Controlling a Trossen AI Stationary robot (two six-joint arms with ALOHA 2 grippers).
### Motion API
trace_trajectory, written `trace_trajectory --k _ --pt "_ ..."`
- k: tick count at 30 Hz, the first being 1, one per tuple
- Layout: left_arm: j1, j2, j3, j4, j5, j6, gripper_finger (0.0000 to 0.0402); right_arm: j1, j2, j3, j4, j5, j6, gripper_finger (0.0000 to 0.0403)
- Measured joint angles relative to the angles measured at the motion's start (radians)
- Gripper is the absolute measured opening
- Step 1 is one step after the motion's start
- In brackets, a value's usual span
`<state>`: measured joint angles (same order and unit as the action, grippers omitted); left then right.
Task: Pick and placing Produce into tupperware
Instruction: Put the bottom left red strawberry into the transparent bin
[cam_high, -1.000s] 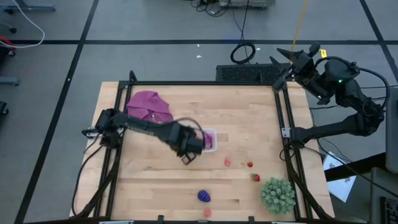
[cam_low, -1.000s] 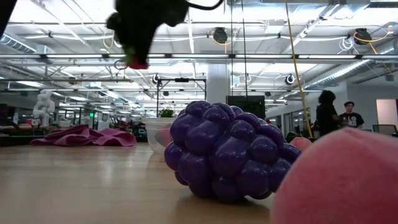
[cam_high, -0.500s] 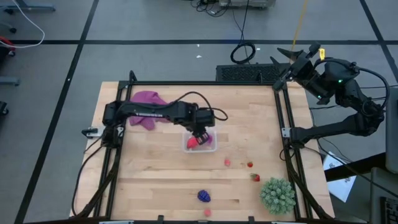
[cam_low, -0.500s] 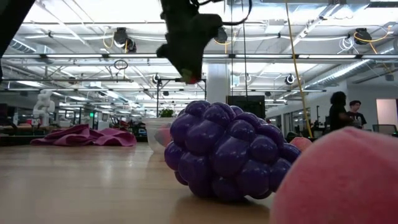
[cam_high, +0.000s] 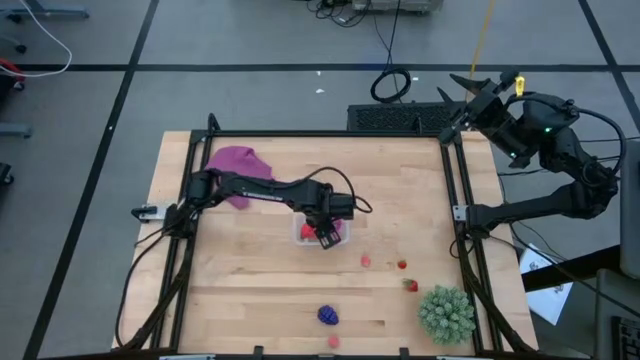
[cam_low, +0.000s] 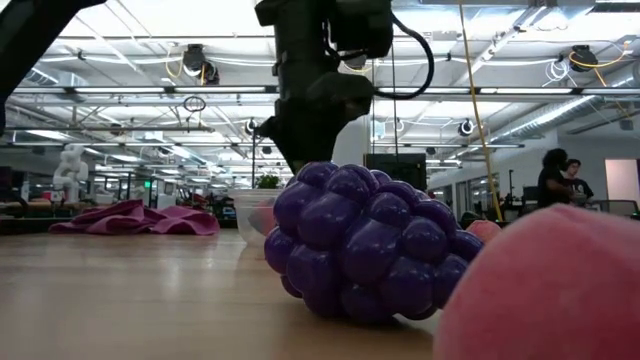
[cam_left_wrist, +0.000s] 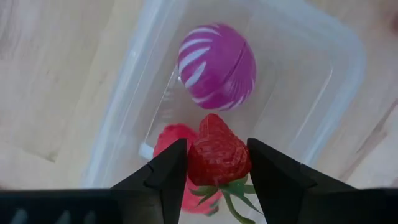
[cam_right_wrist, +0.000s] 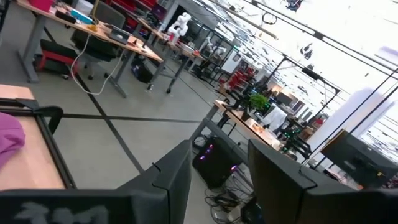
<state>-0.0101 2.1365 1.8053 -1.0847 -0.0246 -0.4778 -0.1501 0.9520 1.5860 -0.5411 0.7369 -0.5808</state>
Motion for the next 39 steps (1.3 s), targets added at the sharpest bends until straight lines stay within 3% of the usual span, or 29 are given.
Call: trace_trajectory --k 8,39 --pt "-0.045 0.000 0.000 0.041 -0.006 0.010 0.0159 0.000 0.000 0.000 -0.001 0.000 0.015 0.0148" --pt "-0.029 0.008 -0.002 0.040 -0.011 0.024 0.0159 0.000 0.000 0.000 -0.002 0.000 0.019 0.0148"
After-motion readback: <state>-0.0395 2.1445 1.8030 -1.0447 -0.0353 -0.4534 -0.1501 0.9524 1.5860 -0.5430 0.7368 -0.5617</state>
